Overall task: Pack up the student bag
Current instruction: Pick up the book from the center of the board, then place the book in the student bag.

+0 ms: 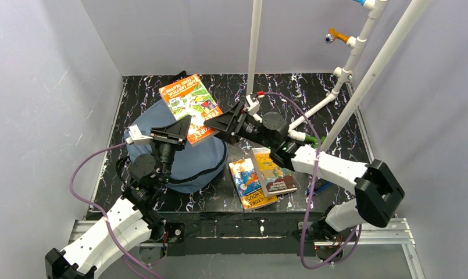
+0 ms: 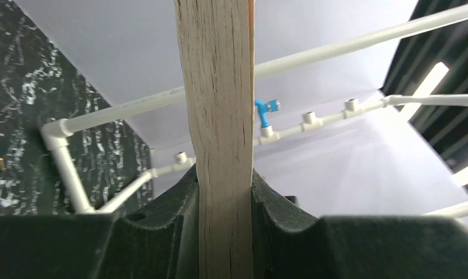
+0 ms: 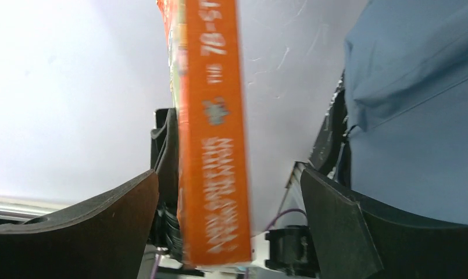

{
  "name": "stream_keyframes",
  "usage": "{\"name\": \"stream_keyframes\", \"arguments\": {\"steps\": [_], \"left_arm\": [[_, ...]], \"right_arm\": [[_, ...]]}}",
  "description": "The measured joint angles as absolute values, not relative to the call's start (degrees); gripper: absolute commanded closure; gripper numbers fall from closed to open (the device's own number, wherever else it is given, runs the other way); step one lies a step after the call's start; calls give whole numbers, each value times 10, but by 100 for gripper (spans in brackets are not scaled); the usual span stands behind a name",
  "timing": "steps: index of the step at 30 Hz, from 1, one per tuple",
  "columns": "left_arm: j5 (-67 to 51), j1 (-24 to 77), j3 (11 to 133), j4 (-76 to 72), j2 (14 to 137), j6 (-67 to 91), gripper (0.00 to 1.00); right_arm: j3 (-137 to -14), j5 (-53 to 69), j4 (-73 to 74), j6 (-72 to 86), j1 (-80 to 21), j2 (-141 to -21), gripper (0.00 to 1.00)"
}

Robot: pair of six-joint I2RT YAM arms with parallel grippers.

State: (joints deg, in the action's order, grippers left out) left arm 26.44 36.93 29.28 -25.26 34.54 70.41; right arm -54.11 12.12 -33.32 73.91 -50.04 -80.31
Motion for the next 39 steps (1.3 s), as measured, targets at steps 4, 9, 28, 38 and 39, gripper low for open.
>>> {"name": "stream_keyframes", "arguments": {"steps": [4, 9, 28, 38, 39], "left_arm": [[270, 369, 273, -312, 361, 743, 100], [270, 369, 259, -349, 380, 765, 100], [240, 369, 329, 43, 212, 505, 2], [79, 380, 538, 272, 519, 178, 4], [68, 395, 543, 283, 554, 153, 3]], "right_arm": [[-550, 104, -378, 795, -517, -841, 14], [-550, 77, -421, 835, -526, -852, 42], [-639, -34, -54, 571, -473, -815, 99], [-754, -225, 284, 242, -466, -792, 99], [-751, -231, 303, 228, -466, -786, 99]]}}
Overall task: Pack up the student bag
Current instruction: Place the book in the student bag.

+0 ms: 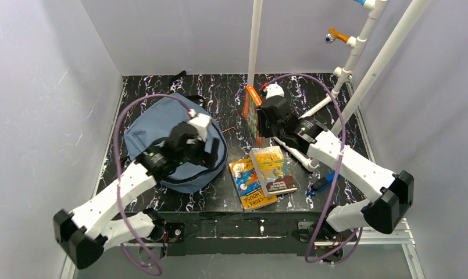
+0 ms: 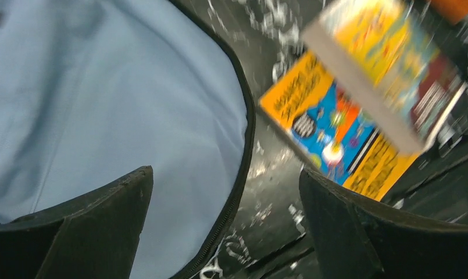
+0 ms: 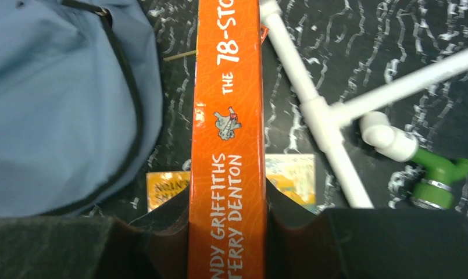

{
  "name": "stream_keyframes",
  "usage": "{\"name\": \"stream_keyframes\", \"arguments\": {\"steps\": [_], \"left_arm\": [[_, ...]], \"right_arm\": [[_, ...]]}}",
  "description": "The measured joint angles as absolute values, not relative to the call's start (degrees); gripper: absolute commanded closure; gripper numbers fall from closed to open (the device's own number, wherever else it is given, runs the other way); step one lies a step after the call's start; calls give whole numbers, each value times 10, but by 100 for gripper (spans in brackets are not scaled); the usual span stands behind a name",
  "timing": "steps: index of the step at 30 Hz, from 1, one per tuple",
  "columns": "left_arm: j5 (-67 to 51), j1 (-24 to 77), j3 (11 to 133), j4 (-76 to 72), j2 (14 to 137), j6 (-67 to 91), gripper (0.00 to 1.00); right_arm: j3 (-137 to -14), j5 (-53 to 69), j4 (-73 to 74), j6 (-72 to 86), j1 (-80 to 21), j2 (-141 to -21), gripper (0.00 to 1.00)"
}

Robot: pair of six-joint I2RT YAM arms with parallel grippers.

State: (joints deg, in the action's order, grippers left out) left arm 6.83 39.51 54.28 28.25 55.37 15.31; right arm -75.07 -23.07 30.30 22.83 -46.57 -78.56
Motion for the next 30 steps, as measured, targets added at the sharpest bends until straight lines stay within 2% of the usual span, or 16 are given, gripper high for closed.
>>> {"name": "stream_keyframes", "arguments": {"steps": [4, 5, 6, 11, 17, 20, 25, 26, 30], "left_arm": [[84, 463, 557, 320, 645, 67, 4], [95, 483, 565, 326, 666, 49, 9], [109, 500, 575, 331, 688, 34, 19], [185, 554, 606, 349, 786, -5, 34], [293, 561, 606, 372, 840, -12, 37], [325, 561, 606, 369, 840, -16, 61], [371, 564, 605, 363, 834, -25, 95], [380, 564, 604, 361, 828, -28, 99], [408, 562, 604, 353, 780, -39, 100]], "right_arm": [[-727, -242, 342, 204, -465, -740, 99], [-721, -243, 345, 204, -465, -729, 99], [-716, -245, 349, 203, -465, -717, 99], [-704, -255, 355, 203, -465, -694, 99], [-688, -253, 353, 203, -465, -694, 99], [-675, -250, 351, 204, -465, -694, 99], [-665, -244, 351, 207, -465, -694, 99], [-665, -244, 351, 207, -465, -693, 99], [-665, -244, 351, 207, -465, -689, 99]]}}
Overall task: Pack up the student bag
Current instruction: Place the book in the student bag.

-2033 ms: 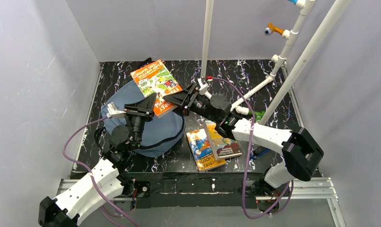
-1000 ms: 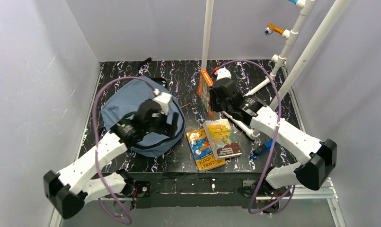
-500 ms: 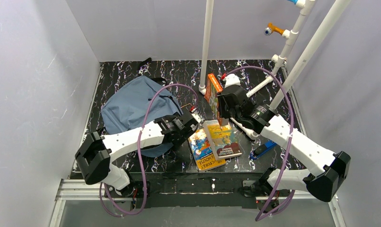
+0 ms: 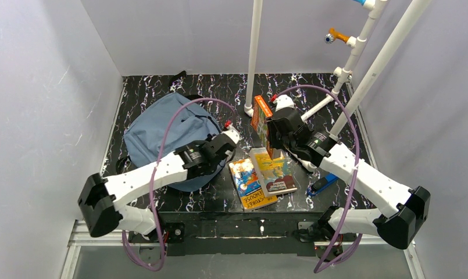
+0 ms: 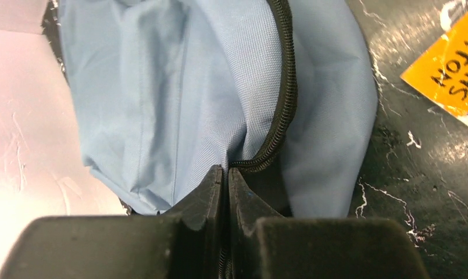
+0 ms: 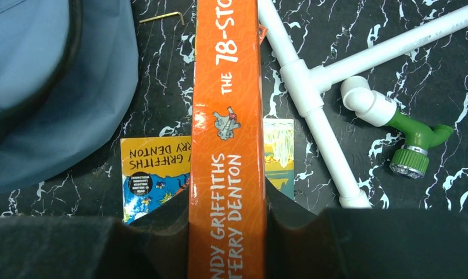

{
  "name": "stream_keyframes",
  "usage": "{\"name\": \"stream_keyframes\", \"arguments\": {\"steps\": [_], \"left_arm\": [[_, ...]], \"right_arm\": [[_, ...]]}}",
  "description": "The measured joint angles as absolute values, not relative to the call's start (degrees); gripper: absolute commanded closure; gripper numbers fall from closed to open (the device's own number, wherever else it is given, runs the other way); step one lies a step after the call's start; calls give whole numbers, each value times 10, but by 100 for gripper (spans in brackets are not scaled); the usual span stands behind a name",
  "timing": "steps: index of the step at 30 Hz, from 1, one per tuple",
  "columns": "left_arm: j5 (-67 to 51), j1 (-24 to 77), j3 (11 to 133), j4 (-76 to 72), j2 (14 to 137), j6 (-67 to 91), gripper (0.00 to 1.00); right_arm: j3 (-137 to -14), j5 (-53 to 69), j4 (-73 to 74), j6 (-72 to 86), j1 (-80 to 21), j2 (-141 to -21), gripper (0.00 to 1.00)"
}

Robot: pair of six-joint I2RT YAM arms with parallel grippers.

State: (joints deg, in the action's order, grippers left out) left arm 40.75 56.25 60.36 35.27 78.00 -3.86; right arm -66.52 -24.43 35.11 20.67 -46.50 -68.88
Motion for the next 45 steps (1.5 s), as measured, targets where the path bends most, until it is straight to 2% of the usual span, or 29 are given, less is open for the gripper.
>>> {"name": "stream_keyframes", "arguments": {"steps": [7, 12, 18, 24, 37, 45], "left_arm": [[418, 532, 604, 343, 668, 2, 100], [349, 467, 604, 341, 586, 58, 100], [310, 437, 605, 329, 552, 86, 100], [304, 435, 609, 313, 554, 84, 100], [303, 432, 621, 287, 559, 60, 100], [293, 432, 628, 293, 546, 60, 100]], "right_arm": [[-670, -176, 369, 217, -462, -696, 99], [-667, -15, 338, 299, -444, -737, 99], [-593, 156, 176, 469, -431, -770, 99], [-507, 282, -74, 681, -434, -867, 99], [-490, 339, -313, 903, -453, -913, 99], [-496, 332, -418, 963, -463, -997, 99]]}}
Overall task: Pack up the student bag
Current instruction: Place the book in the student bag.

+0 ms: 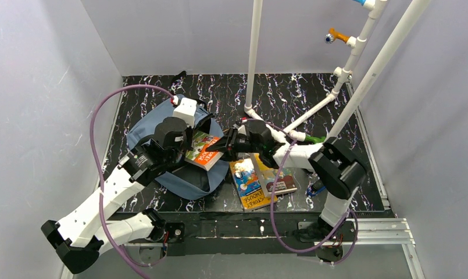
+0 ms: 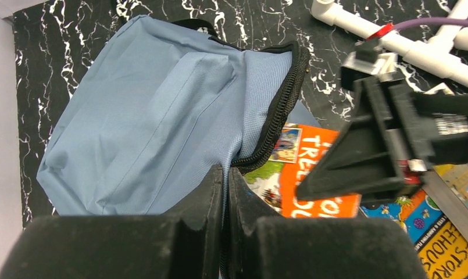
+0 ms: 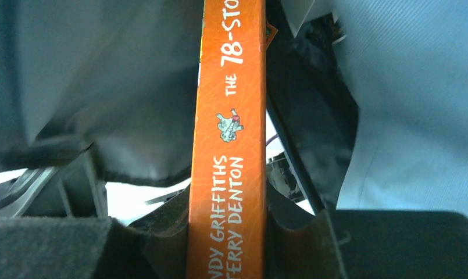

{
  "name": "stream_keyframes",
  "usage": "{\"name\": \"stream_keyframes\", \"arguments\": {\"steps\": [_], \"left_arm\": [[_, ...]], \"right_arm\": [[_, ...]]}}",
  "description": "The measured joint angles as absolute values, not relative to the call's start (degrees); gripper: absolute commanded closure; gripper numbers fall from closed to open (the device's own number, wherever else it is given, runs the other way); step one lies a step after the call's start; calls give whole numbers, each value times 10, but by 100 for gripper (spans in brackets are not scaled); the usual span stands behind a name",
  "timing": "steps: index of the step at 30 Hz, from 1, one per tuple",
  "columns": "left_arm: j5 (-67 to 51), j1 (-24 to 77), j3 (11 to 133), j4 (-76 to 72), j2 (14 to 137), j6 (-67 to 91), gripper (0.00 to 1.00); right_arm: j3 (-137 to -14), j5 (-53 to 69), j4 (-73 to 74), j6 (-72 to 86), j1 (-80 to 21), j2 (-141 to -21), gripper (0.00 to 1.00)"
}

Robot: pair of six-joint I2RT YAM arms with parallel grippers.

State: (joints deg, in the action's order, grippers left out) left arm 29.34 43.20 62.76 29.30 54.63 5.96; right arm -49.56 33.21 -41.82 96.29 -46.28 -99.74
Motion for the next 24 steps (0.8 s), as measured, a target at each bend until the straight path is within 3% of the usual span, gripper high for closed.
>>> {"name": "stream_keyframes", "arguments": {"steps": [11, 13, 16, 19, 24], "left_arm": [[239, 432, 662, 305, 543, 58, 100], [241, 432, 662, 306, 543, 56, 100], [251, 432, 662, 310, 543, 53, 100], [265, 431, 661, 320, 542, 51, 100], [273, 430, 659, 324, 535, 50, 100]], "right_arm": [[-617, 238, -437, 912, -505, -1141, 99], [-674, 209, -423, 884, -513, -1177, 87], [-742, 176, -422, 864, -519, -1230, 61], [-781, 161, -428, 851, -521, -1273, 48], [-740, 155, -439, 832, -522, -1261, 30]]}}
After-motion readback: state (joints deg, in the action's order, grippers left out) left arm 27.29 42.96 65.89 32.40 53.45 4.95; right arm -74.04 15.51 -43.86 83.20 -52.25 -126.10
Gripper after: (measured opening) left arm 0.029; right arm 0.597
